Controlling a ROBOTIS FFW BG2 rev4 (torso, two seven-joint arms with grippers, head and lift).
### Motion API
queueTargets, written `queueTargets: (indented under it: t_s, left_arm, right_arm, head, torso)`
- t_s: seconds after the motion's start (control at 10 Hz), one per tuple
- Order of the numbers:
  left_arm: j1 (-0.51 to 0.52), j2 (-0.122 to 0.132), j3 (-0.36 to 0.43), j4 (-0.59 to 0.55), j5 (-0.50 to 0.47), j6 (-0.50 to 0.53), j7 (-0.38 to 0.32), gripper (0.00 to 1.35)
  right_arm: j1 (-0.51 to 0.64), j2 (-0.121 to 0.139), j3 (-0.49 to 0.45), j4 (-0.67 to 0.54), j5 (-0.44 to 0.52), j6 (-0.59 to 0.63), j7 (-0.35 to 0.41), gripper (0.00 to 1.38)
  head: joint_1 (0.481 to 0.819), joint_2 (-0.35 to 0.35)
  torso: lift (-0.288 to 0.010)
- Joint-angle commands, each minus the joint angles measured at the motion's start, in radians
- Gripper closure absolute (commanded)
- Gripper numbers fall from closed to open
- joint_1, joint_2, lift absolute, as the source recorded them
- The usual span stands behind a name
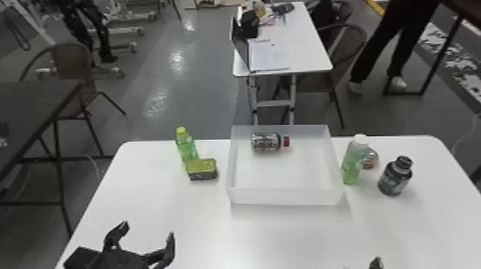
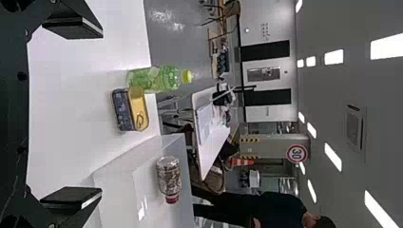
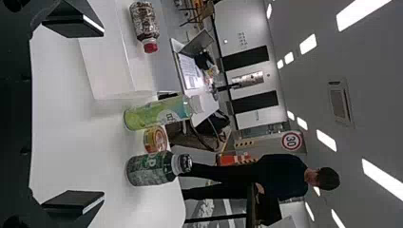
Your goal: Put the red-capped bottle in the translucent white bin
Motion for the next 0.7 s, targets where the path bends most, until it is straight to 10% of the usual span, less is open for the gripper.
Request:
queueTargets:
  t_s: [0.0, 0.6]
  left_arm:
    - [0.0, -0.003, -0.003, 0.003, 0.005, 0.001, 0.004, 0.12]
    - [-0.003, -0.003, -0.032, 0.009, 0.034, 0.02, 0.021, 0.13]
  right_arm:
    - [0.003, 0.004, 0.0, -0.001, -0.001, 0.0, 0.002, 0.09]
    - [0.001, 0.004, 0.001, 0.002, -0.001, 0.0, 0.002, 0.09]
  head:
    - [0.695, 0.12]
    - [0.695, 0.109]
  torso:
    - [0.0]
    - [0.0]
